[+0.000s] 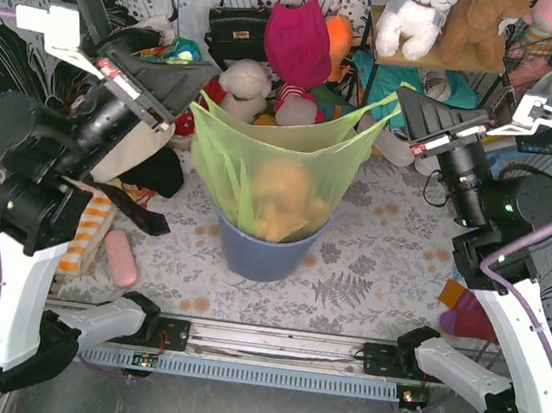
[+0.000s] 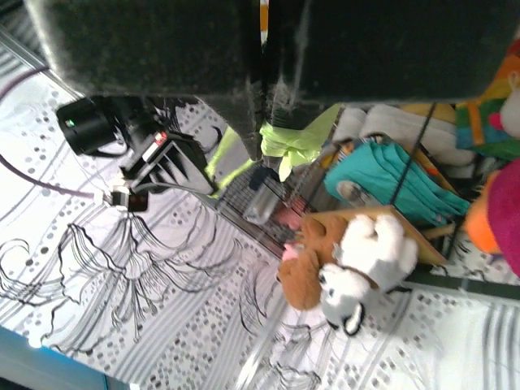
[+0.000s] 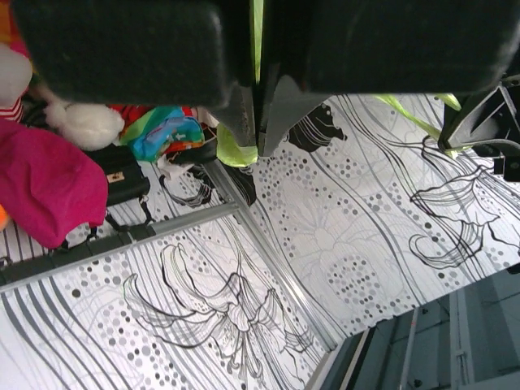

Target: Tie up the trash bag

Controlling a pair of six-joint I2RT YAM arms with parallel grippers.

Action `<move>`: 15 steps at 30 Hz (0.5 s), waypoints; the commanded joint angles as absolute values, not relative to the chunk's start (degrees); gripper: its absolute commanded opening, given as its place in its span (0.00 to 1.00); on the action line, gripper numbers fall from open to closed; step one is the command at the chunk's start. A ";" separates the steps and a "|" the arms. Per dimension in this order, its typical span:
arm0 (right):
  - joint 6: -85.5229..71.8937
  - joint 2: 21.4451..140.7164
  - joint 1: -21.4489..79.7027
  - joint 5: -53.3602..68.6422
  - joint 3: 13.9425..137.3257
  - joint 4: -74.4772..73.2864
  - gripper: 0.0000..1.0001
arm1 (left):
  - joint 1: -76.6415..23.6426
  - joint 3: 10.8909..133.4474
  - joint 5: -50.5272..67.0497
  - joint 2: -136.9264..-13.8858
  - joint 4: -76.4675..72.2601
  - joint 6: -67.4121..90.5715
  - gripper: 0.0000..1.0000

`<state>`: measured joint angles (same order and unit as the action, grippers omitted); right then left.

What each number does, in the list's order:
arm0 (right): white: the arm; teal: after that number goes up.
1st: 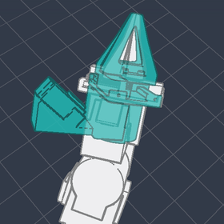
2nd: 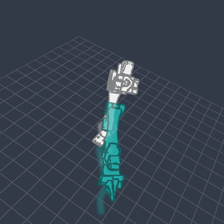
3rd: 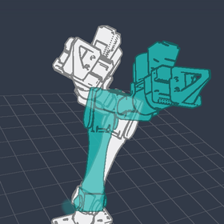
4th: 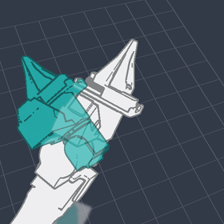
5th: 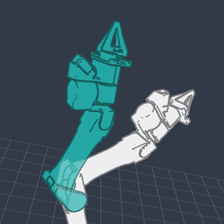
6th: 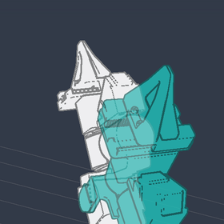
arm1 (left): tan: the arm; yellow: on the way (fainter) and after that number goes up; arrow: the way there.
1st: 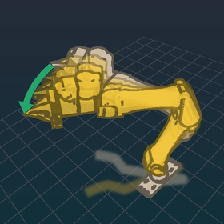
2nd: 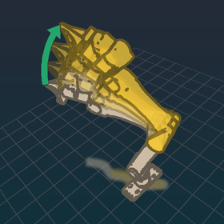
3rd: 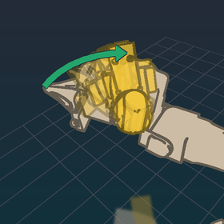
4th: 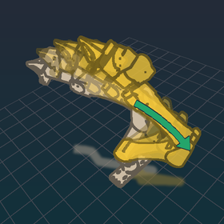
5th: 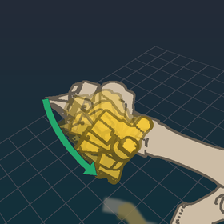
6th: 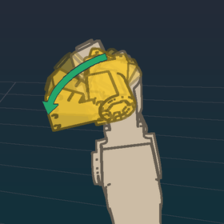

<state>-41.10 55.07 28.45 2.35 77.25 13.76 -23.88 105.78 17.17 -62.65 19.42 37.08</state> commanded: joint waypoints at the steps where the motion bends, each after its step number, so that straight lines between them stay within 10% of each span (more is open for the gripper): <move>1: -38.71 52.92 28.63 -1.86 77.26 15.81 0.00 | -23.81 104.61 8.63 -61.29 20.28 32.40 0.01; 15: -43.24 57.31 28.65 12.88 74.80 28.90 0.00 | -23.69 97.16 18.68 -60.61 12.16 33.31 0.04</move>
